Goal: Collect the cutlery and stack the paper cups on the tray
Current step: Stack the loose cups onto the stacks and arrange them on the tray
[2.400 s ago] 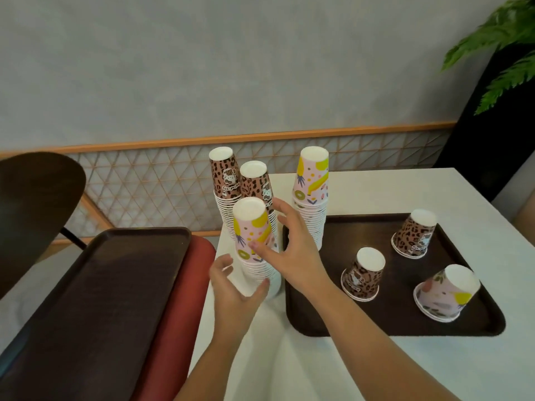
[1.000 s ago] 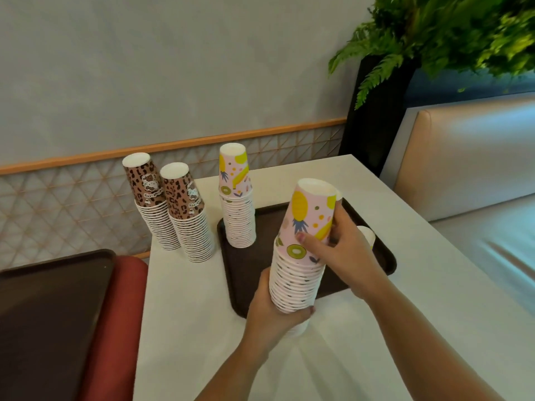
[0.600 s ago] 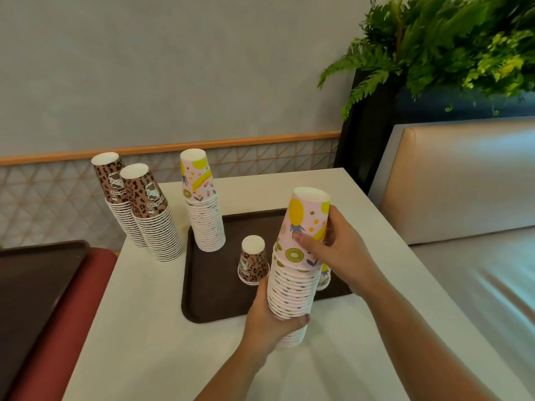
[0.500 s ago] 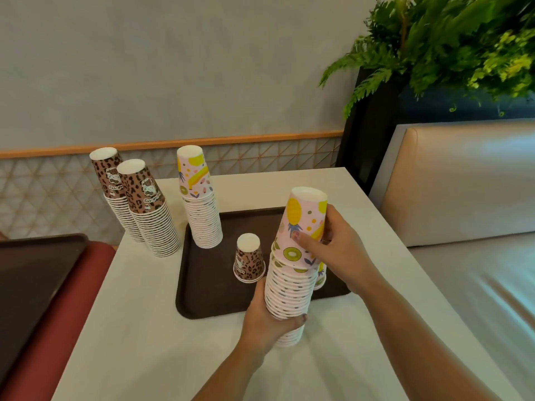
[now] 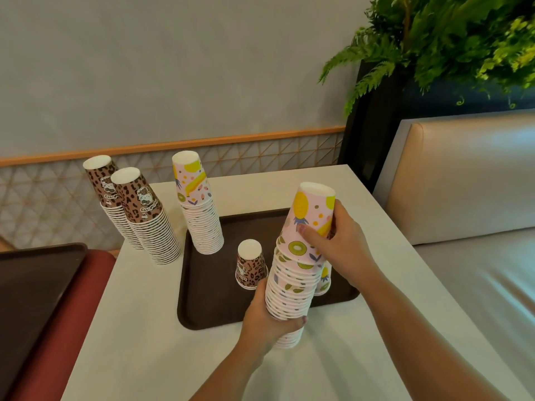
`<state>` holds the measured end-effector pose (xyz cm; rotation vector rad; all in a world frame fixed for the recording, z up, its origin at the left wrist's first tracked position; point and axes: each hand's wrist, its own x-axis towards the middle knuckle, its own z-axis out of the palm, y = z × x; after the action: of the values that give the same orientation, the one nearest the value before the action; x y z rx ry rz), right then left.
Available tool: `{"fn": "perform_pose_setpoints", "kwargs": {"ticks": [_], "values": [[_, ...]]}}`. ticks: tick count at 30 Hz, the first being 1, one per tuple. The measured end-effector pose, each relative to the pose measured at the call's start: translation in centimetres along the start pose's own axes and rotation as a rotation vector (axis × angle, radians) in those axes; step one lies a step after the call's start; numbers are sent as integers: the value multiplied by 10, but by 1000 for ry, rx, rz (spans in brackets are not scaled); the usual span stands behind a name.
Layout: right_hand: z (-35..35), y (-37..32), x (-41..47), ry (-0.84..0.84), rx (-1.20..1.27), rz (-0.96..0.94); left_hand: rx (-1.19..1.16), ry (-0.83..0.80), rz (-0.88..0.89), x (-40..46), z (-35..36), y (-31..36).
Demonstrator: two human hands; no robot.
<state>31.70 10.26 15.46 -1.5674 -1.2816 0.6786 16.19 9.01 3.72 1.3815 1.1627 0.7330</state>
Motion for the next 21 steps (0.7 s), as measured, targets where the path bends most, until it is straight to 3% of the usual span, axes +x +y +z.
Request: {"fn": "perform_pose_setpoints", "kwargs": {"ticks": [14, 21], "values": [[-2, -4, 19, 18, 79, 23, -28, -1, -12, 5, -3, -6], [-19, -14, 41, 165, 418, 120, -29, 0, -19, 5, -6, -9]]}}
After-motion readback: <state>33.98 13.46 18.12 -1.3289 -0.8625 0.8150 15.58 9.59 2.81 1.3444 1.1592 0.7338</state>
